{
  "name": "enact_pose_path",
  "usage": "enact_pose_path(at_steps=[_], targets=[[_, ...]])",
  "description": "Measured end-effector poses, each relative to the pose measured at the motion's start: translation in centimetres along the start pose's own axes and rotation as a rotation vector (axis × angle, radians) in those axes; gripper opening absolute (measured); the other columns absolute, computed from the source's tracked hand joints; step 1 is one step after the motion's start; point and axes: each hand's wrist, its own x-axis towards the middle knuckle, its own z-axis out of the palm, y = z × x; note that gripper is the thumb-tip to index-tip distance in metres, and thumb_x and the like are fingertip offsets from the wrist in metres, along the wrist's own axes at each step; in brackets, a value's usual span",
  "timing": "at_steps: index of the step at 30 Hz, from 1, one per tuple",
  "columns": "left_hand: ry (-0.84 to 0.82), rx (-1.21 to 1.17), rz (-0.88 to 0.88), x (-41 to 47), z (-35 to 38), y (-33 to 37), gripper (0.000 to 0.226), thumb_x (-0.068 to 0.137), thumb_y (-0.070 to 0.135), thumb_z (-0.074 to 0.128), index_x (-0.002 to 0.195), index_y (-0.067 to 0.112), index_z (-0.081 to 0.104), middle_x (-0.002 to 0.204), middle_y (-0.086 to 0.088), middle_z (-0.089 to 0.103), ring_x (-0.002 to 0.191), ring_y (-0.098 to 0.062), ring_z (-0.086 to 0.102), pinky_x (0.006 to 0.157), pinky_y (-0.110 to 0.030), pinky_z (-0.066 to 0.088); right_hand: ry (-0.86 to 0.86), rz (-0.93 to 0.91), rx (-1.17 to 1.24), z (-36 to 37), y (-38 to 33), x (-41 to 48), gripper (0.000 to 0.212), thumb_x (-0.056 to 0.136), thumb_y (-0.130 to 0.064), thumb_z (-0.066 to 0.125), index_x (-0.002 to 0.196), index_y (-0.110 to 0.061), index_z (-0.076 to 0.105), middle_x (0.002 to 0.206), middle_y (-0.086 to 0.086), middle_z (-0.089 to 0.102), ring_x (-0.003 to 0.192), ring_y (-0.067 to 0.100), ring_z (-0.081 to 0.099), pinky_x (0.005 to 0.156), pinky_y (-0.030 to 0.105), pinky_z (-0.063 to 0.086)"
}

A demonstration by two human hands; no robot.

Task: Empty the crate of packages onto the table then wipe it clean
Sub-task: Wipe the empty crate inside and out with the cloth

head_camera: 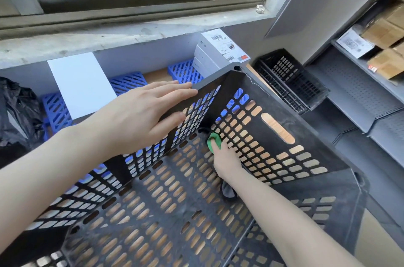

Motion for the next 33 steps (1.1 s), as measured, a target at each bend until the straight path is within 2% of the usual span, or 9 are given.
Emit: enact_pose_path(at_steps=[9,15,19,21,23,26,29,31,33], targets=[[0.011,0.039,0.005,0.1,0.2,-0.3,0.063,0.095,0.052,0.021,0.144,0.022,0.044,0.152,0.006,0.042,0.142,-0.016,0.035,0.117,-0.034,0.027,-0.292,0.184,-0.048,1.7,3.1,-4.0,0.076,0.094,-0.008,0.039,0.153,-0.022,-0.007,0.134,0.021,0.038,0.116,0.038,0.051,0.091,0.044,0.047],[0.012,0.046,0.004,0.2,0.5,-0.6,0.067,0.093,0.054,0.016,0.145,0.022,0.044,0.154,0.008,0.038,0.142,-0.018,0.035,0.114,-0.043,0.034,-0.473,0.262,-0.039,0.6,2.8,-6.2,0.073,0.097,-0.012,0.038,0.153,-0.012,-0.008,0.149,0.023,0.032,0.133,0.035,0.04,0.107,0.045,0.038],[0.017,0.038,0.005,0.3,0.5,-0.6,0.07,0.091,0.058,0.017,0.144,0.022,0.045,0.153,0.008,0.04,0.142,-0.018,0.036,0.113,-0.044,0.036,-0.536,0.222,0.088,-1.6,2.6,-8.3,0.073,0.096,-0.011,0.038,0.153,-0.022,-0.006,0.143,0.021,0.039,0.118,0.034,0.051,0.093,0.042,0.042],[0.027,0.043,0.005,0.3,0.4,-0.5,0.071,0.09,0.06,0.018,0.143,0.022,0.046,0.152,0.007,0.042,0.141,-0.018,0.037,0.113,-0.042,0.036,-0.508,0.186,0.203,-2.9,2.1,-9.1,0.079,0.094,-0.005,0.04,0.152,-0.033,-0.005,0.117,0.019,0.052,0.081,0.026,0.055,0.071,0.036,0.043],[0.027,0.055,0.003,0.2,0.2,-0.3,0.072,0.089,0.063,0.02,0.143,0.022,0.047,0.152,0.006,0.042,0.141,-0.018,0.037,0.112,-0.041,0.037,-0.413,0.13,0.308,-4.7,1.0,-9.9,0.087,0.09,0.003,0.039,0.151,-0.041,-0.004,0.099,0.015,0.053,0.067,0.021,0.05,0.059,0.033,0.041],[0.022,0.065,0.007,0.1,0.1,0.0,0.075,0.088,0.066,0.021,0.142,0.022,0.048,0.151,0.003,0.044,0.14,-0.019,0.039,0.11,-0.042,0.039,-0.201,0.088,0.508,-7.5,-0.7,-11.8,0.077,0.092,-0.003,0.034,0.15,-0.044,0.004,0.115,0.018,0.056,0.073,0.024,0.057,0.064,0.035,0.049],[0.054,0.058,0.007,-0.2,-0.3,0.1,0.071,0.089,0.064,0.025,0.137,0.02,0.053,0.144,0.0,0.051,0.133,-0.022,0.047,0.103,-0.044,0.045,-0.04,0.072,0.696,-9.9,-1.8,-15.2,0.066,0.098,-0.016,0.036,0.15,-0.045,0.008,0.115,0.004,0.056,0.06,0.013,0.054,0.058,0.028,0.049],[0.118,0.057,0.036,-0.4,-0.4,0.3,0.062,0.092,0.057,0.031,0.13,0.017,0.059,0.133,-0.002,0.059,0.121,-0.027,0.057,0.093,-0.044,0.051,0.037,0.043,0.796,-11.4,-1.8,-17.4,0.061,0.101,-0.022,0.039,0.151,-0.042,0.009,0.124,-0.006,0.054,0.078,0.014,0.063,0.071,0.026,0.051],[0.197,0.065,0.082,-0.7,-0.7,0.4,0.051,0.095,0.046,0.036,0.122,0.012,0.064,0.12,-0.005,0.064,0.106,-0.031,0.062,0.083,-0.044,0.054,0.128,0.044,0.934,-13.0,-1.2,-19.3,0.059,0.101,-0.026,0.043,0.152,-0.035,0.015,0.148,-0.011,0.037,0.128,0.015,0.048,0.106,0.026,0.035]])
